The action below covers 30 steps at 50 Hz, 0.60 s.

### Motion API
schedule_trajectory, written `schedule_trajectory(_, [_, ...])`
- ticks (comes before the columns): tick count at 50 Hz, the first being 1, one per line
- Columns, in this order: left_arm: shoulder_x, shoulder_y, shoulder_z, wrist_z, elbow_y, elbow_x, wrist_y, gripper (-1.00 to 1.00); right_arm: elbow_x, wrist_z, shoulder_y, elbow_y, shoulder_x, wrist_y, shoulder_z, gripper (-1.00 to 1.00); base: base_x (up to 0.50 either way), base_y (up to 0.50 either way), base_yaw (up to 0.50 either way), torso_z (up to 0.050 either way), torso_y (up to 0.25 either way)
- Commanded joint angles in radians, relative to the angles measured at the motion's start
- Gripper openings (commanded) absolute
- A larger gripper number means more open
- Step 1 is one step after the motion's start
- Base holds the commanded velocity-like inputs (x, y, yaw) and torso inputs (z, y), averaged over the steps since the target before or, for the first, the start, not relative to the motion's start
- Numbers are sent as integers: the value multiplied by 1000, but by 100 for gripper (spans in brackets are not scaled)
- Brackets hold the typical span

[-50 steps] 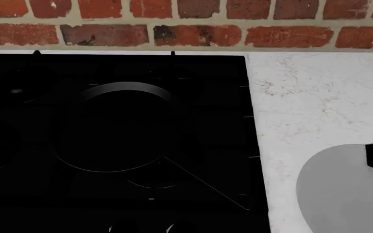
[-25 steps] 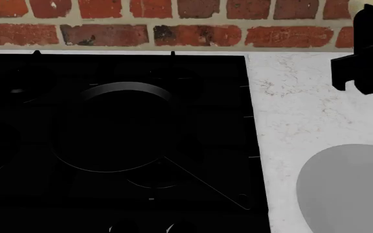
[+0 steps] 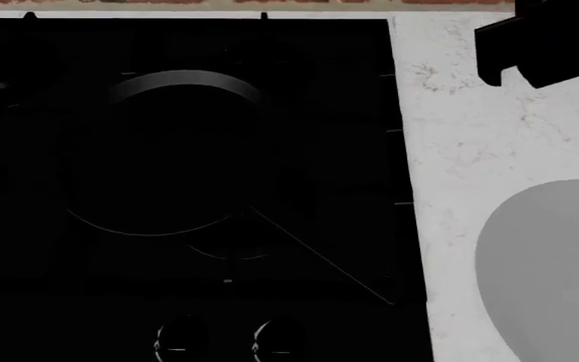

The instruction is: Pick the ginger from the plate and place it in the pan.

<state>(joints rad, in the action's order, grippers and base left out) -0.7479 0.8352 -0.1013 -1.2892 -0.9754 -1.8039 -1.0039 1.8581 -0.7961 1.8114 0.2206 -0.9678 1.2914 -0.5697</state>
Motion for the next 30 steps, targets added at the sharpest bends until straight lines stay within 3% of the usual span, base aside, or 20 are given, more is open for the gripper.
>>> schedule_trajectory(1, [-4,9,4,-6,0,-8,6,100,-25,21,42,-13,27,18,-6,-100,0,0,0,0,-250])
schedule_trajectory(8, [-8,14,4,-9,-6,-15,10,100,-95,83,54,-44,77,18,-21,-100,-2,0,0,0,-231])
schedule_trajectory(16, [-4,0,-6,5,-7,-7,13,100,-173,196,79,-165,185,16,-65,-100,0,0,0,0,0])
schedule_trajectory(30, [-1,-31,-20,34,-5,16,8,100,-548,656,139,-507,448,-88,-305,-100,0,0,0,0,0])
